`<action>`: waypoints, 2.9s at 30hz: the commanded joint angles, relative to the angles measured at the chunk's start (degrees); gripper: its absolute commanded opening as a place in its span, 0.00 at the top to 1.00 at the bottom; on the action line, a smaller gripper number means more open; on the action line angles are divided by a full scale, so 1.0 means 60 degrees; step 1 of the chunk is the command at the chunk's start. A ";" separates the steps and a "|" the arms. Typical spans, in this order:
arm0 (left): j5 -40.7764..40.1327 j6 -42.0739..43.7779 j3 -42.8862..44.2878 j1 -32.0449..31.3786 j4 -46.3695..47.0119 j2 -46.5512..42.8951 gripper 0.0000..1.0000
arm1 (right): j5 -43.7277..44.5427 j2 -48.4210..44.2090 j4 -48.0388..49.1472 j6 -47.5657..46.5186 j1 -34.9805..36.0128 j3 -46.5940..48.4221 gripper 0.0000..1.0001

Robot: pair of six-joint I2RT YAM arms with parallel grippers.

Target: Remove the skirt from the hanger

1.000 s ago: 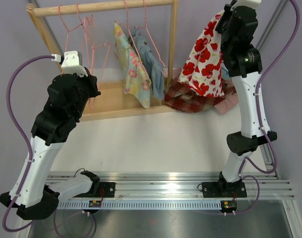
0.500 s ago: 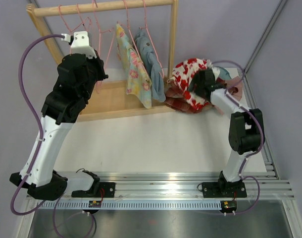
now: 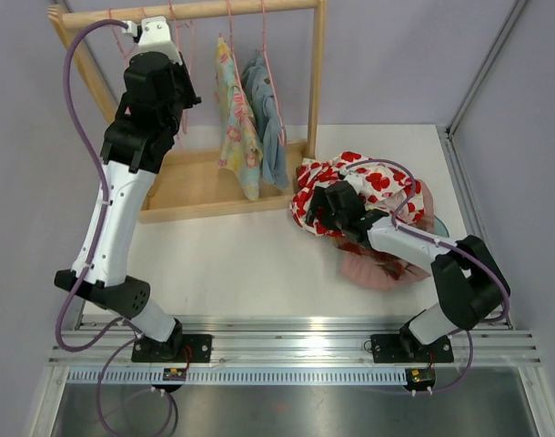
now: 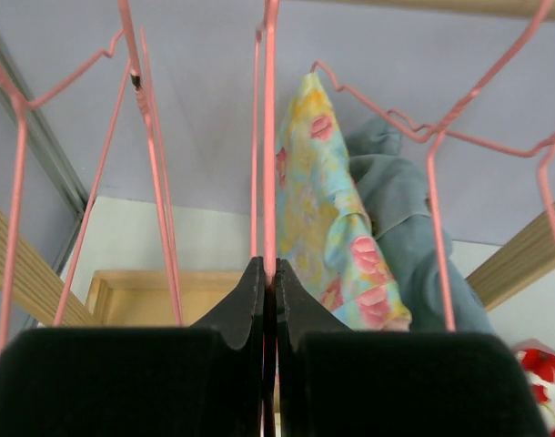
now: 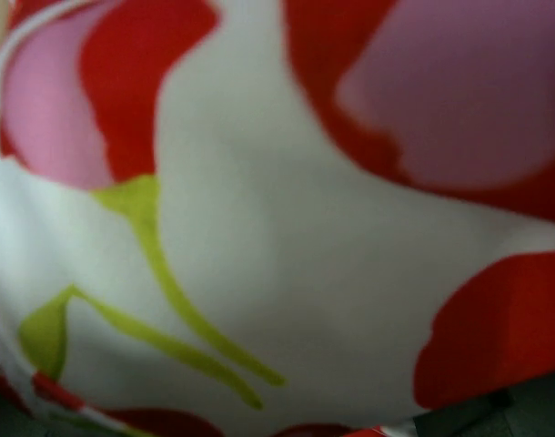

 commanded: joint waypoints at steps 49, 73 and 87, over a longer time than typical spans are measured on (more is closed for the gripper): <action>0.0755 -0.0598 0.1246 -0.1452 0.0097 0.1820 1.00 | 0.1871 -0.5886 -0.4899 -0.1602 0.0087 0.2802 0.00; -0.0183 -0.0377 0.0985 -0.2038 -0.0592 -0.0830 1.00 | -0.0555 -0.2109 -0.2478 -0.3581 0.3188 0.6812 0.00; 0.0036 -0.0831 -0.0611 -0.2185 -0.0226 -0.2061 1.00 | 0.0194 0.0588 -0.2683 -0.3743 0.4657 0.9496 0.01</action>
